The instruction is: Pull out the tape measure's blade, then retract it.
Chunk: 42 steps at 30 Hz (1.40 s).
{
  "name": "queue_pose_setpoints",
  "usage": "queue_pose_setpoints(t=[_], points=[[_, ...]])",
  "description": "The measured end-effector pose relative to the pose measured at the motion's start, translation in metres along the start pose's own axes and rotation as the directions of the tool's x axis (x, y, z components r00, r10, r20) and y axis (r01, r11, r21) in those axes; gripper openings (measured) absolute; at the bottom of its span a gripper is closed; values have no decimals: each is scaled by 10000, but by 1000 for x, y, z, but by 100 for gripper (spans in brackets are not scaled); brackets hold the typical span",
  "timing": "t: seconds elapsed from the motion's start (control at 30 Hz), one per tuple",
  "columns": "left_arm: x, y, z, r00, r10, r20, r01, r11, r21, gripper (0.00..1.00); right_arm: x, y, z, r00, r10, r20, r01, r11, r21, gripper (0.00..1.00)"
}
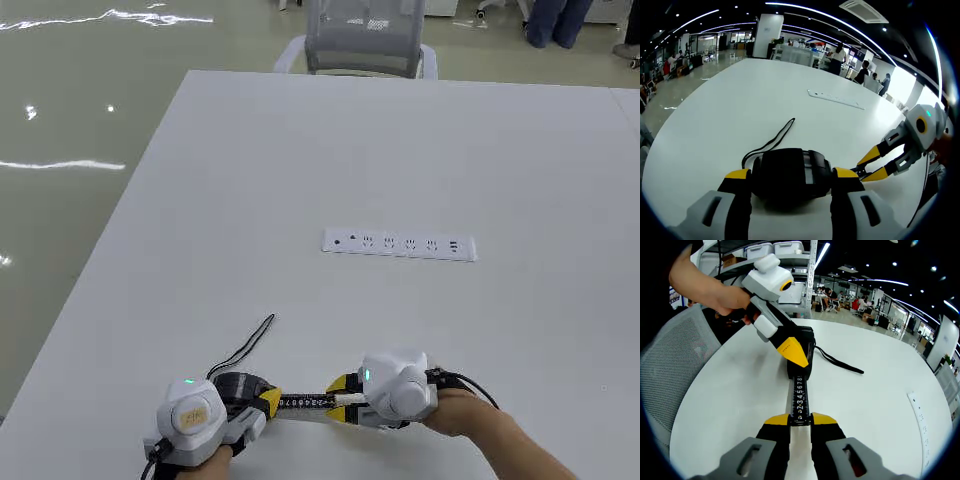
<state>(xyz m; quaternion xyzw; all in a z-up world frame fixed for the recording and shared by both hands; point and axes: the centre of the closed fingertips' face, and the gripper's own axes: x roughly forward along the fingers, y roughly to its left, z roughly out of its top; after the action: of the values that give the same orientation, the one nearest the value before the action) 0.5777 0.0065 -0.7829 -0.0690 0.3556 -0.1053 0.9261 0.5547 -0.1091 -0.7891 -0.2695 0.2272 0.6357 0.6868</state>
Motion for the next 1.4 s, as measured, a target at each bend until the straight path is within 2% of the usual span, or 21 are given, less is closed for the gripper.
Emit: queue_pose_setpoints(t=[1.4], points=[[-2, 3, 1, 9998, -201, 69, 202, 9996, -198, 61, 14, 0, 12, 9999, 81, 119, -81, 10000, -14, 14]])
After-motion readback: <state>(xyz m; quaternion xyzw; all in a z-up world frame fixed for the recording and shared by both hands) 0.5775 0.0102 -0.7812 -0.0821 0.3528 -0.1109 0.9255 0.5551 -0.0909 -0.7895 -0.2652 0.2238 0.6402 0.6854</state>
